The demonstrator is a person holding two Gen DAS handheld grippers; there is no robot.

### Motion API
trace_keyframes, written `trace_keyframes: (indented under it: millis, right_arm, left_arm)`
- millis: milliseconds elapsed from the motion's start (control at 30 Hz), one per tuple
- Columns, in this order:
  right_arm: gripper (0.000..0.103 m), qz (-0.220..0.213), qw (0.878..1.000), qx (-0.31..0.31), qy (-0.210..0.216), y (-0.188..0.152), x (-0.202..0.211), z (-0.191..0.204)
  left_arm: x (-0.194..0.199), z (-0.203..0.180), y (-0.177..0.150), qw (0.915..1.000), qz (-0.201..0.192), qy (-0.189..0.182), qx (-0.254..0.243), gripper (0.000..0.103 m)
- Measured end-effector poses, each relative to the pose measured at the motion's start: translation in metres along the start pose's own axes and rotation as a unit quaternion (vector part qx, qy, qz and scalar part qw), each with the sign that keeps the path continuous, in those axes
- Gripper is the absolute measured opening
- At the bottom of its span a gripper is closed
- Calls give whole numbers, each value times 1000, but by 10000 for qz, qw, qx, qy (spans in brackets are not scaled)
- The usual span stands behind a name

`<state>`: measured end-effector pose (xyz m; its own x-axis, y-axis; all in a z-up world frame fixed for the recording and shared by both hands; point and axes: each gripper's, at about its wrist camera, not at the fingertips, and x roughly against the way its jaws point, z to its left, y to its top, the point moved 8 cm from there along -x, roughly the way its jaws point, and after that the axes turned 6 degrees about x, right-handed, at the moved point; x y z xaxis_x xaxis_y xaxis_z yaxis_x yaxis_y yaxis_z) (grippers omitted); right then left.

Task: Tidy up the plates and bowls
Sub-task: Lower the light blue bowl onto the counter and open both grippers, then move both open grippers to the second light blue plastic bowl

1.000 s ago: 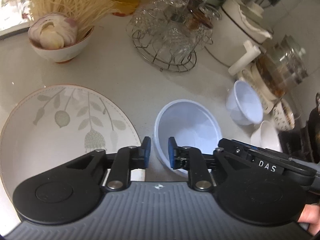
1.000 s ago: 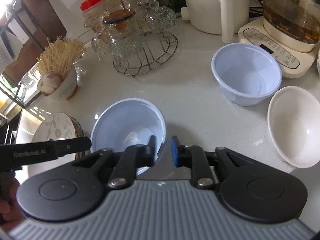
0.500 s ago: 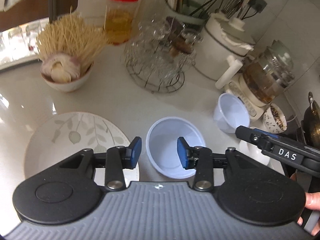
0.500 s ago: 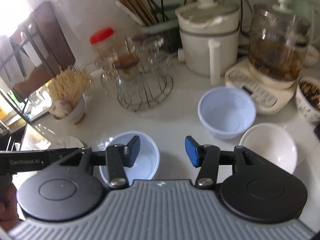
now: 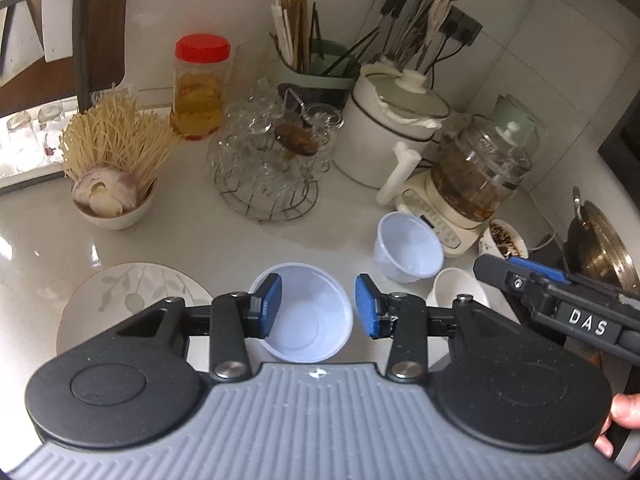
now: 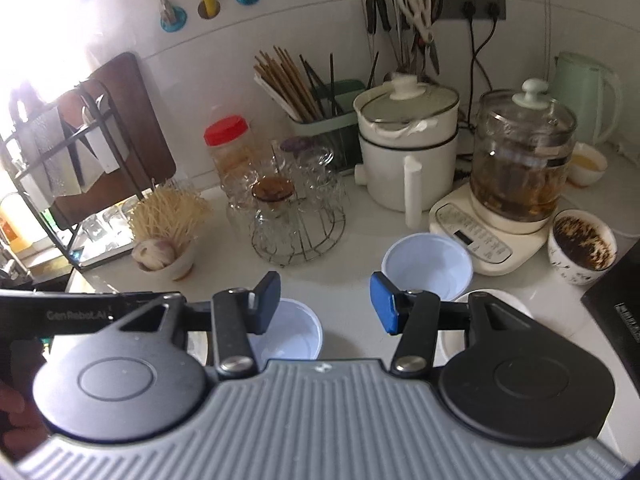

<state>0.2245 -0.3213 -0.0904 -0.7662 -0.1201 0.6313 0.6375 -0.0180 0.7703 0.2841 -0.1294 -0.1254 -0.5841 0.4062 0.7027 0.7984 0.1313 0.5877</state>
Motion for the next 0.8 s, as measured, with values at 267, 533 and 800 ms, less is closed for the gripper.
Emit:
trace_keyframes:
  millis: [267, 533, 800]
  right_arm:
    - [52, -36, 9999, -67, -139, -4, 13, -6]
    - [52, 58, 9993, -221, -306, -9, 15, -18]
    - [52, 172, 9967, -498, -620, -13, 8, -36]
  left_arm:
    - [15, -12, -1, 9999, -97, -90, 2, 50]
    - [1, -22, -6, 9997, 59, -243, -42, 52]
    - [-22, -35, 1, 9982, 285, -448, -273, 54]
